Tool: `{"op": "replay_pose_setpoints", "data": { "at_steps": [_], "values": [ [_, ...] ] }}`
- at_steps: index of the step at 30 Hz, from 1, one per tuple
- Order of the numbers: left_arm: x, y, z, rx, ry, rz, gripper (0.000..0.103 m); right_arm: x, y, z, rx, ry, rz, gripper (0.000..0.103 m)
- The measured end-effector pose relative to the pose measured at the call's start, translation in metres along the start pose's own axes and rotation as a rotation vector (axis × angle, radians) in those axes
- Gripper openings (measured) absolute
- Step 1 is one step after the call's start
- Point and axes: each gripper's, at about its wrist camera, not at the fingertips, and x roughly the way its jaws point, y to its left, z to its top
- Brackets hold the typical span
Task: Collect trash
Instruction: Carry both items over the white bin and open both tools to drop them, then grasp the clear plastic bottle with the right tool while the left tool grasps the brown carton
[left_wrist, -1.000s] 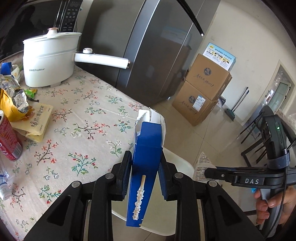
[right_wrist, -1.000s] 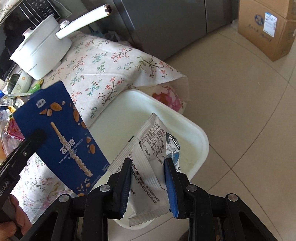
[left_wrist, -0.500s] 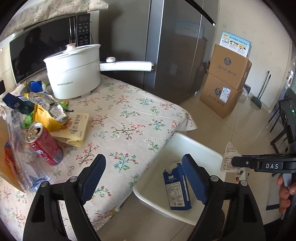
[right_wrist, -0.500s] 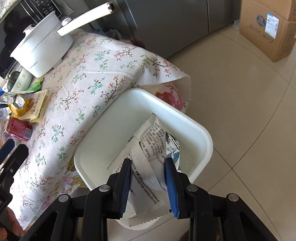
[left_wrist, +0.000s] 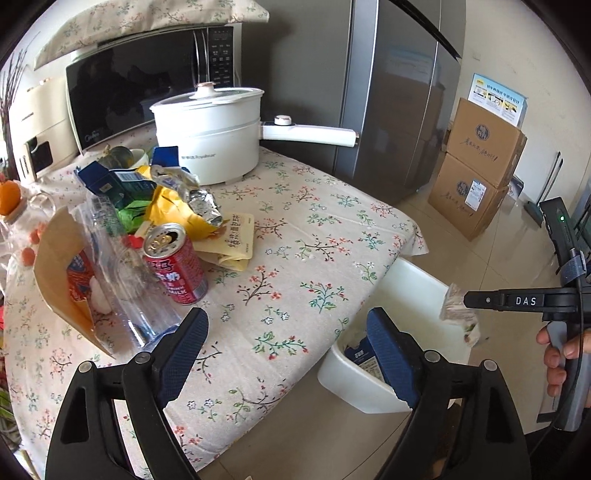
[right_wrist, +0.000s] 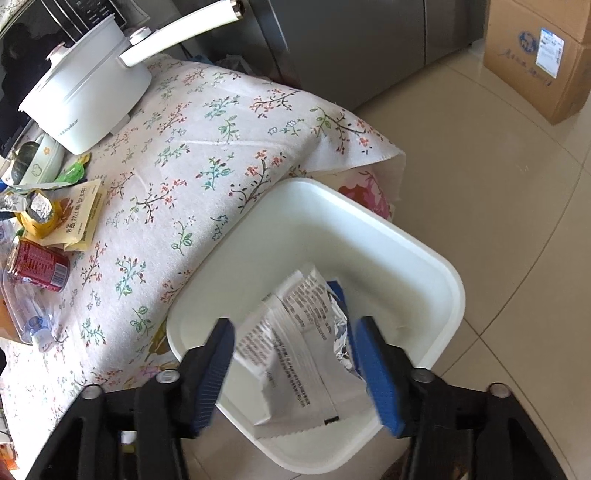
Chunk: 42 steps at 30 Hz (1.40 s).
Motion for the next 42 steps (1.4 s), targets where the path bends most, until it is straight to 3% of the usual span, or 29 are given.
{"op": "replay_pose_setpoints", "data": {
  "at_steps": [6,15,26,34,42],
  "values": [
    [-0.016,0.022,-0.004,-0.029,-0.003,0.006,0.089,-0.003,0.02,0.001,-0.029,-0.022,-0.003,0.078],
    [-0.034,0.059,-0.012,-0.073,-0.012,0.047,0.089,-0.006,0.051,-0.001,-0.081,-0.04,0.008,0.082],
    [-0.046,0.126,-0.018,-0.208,-0.011,0.128,0.089,-0.005,0.106,0.0,-0.146,-0.048,0.069,0.083],
    [-0.036,0.173,-0.024,-0.311,0.013,0.194,0.089,-0.001,0.144,-0.001,-0.205,-0.067,0.091,0.084],
    [-0.009,0.192,-0.026,-0.375,0.038,0.211,0.089,0.002,0.174,-0.005,-0.264,-0.087,0.088,0.085]
  ]
}}
